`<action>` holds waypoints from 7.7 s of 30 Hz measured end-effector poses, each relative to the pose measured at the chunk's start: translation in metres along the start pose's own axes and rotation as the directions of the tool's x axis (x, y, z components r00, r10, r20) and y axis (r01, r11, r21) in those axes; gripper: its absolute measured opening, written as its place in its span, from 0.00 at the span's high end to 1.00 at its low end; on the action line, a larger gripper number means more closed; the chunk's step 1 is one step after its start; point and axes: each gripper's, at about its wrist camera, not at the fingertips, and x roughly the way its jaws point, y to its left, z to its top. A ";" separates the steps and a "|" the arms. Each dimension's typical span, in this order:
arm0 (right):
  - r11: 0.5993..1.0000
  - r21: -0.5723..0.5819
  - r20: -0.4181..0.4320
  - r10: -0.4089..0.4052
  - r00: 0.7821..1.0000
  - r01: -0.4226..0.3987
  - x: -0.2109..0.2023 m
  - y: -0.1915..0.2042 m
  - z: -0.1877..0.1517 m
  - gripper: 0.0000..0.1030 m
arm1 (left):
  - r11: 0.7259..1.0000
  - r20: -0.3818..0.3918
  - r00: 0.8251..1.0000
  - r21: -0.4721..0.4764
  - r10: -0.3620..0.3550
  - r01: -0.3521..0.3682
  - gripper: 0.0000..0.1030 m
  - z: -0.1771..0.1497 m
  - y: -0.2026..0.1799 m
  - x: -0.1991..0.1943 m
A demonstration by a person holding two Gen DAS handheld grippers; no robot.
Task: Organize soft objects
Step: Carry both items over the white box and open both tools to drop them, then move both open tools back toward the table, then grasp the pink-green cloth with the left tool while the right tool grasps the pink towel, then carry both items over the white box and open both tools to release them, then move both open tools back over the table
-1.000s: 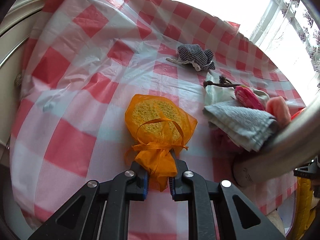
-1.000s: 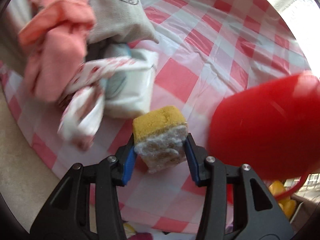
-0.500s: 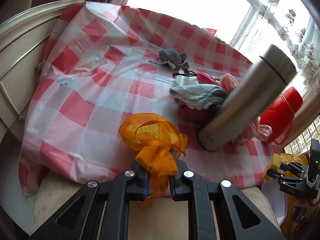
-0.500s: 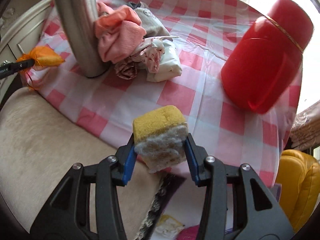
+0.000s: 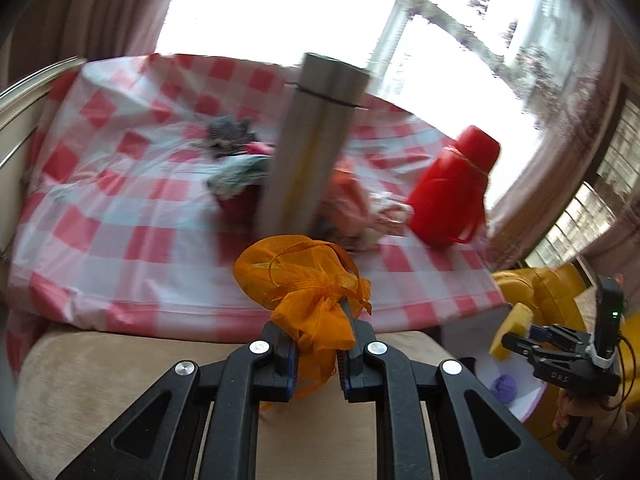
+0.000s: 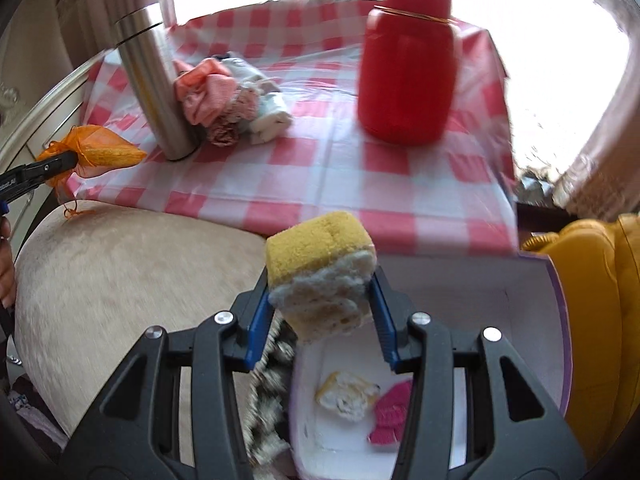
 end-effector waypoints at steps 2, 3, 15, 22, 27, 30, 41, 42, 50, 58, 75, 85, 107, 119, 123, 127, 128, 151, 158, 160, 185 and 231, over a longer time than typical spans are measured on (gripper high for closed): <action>0.999 0.036 -0.002 -0.007 1.000 0.007 -0.002 -0.012 -0.008 0.52 | 0.998 -0.013 0.998 0.021 -0.055 0.056 0.84 -0.004 -0.024 0.005; 0.999 0.049 -0.004 -0.012 1.000 0.012 -0.003 -0.017 -0.011 0.52 | 0.997 -0.024 0.997 0.029 -0.076 0.077 0.84 -0.006 -0.034 0.008; 0.989 0.145 0.021 -0.034 0.999 0.030 -0.015 -0.050 -0.039 0.50 | 0.926 -0.163 0.964 0.282 -0.212 0.251 0.84 -0.045 -0.166 0.043; 0.985 0.166 0.028 -0.043 0.999 0.038 -0.017 -0.055 -0.040 0.28 | 0.887 -0.236 0.941 0.338 -0.244 0.315 0.62 -0.055 -0.200 0.064; 0.985 0.169 0.027 -0.045 0.999 0.040 -0.017 -0.056 -0.042 0.25 | 0.896 -0.239 0.943 0.325 -0.232 0.303 0.34 -0.056 -0.194 0.067; 0.984 0.170 0.028 -0.050 0.998 0.045 -0.018 -0.055 -0.043 0.25 | 0.906 -0.236 0.943 0.299 -0.233 0.299 0.34 -0.055 -0.186 0.068; 0.979 0.197 0.112 -0.078 0.991 0.054 -0.032 -0.040 -0.035 0.24 | 0.942 -0.212 0.958 0.233 -0.193 0.242 0.34 -0.056 -0.157 0.062; 0.980 0.192 0.120 -0.072 0.990 0.048 -0.033 -0.035 -0.033 0.24 | 0.947 -0.206 0.960 0.222 -0.188 0.232 0.34 -0.054 -0.153 0.061; 0.990 0.141 0.134 0.002 0.991 -0.021 -0.030 0.003 -0.021 0.24 | 0.991 -0.120 0.990 0.096 -0.079 0.091 0.34 -0.039 -0.095 0.043; 0.998 0.016 0.140 0.064 0.988 -0.067 -0.018 0.051 -0.002 0.22 | 0.994 -0.058 0.998 -0.110 -0.012 0.005 0.34 -0.030 -0.018 0.020; 0.955 -0.280 0.177 0.152 0.973 -0.098 0.046 0.136 0.086 0.20 | 0.918 -0.019 0.993 -0.379 0.116 -0.114 0.34 -0.009 0.089 0.009; 0.898 -0.430 0.190 0.191 0.963 -0.094 0.093 0.157 0.126 0.20 | 0.891 -0.041 0.992 -0.436 0.120 -0.126 0.34 0.005 0.117 0.018; 0.853 -0.518 0.177 0.181 0.968 -0.065 0.144 0.165 0.152 0.20 | 0.840 -0.013 0.996 -0.538 -0.091 0.070 0.35 0.089 0.159 0.090; 0.806 -0.589 0.178 0.198 0.964 -0.057 0.147 0.165 0.159 0.23 | 0.775 -0.008 0.983 -0.616 -0.184 0.140 0.44 0.128 0.173 0.137; 0.793 -0.606 0.170 0.208 0.963 -0.065 0.150 0.167 0.161 0.29 | 0.760 -0.004 0.964 -0.616 -0.265 0.206 0.44 0.145 0.170 0.158; 0.792 -0.605 0.160 0.225 0.961 -0.085 0.153 0.166 0.159 0.36 | 0.738 -0.053 0.942 -0.637 -0.331 0.223 0.44 0.150 0.168 0.190; 0.792 -0.603 0.157 0.230 0.960 -0.091 0.154 0.166 0.158 0.39 | 0.732 -0.059 0.936 -0.641 -0.346 0.230 0.44 0.150 0.167 0.196; 0.942 -0.330 0.249 0.145 0.958 -0.057 0.119 0.140 0.129 0.71 | 0.680 0.112 0.925 -0.647 -0.363 0.345 0.85 0.119 0.179 0.166; 0.955 -0.294 0.262 0.115 0.958 -0.034 0.100 0.130 0.113 0.71 | 0.662 0.187 0.927 -0.655 -0.327 0.365 0.85 0.104 0.184 0.136; 0.957 -0.290 0.262 0.110 0.959 -0.030 0.096 0.128 0.107 0.71 | 0.661 0.202 0.927 -0.653 -0.316 0.368 0.85 0.099 0.185 0.126; 0.989 -0.147 0.200 -0.001 0.980 0.031 0.050 0.077 0.032 0.71 | 0.921 0.025 0.998 -0.386 -0.056 0.061 0.85 0.037 0.095 0.049; 0.959 0.192 0.203 -0.246 0.948 0.208 -0.036 -0.041 -0.011 0.07 | 0.977 -0.127 0.987 0.173 -0.101 0.123 0.26 -0.011 -0.140 0.051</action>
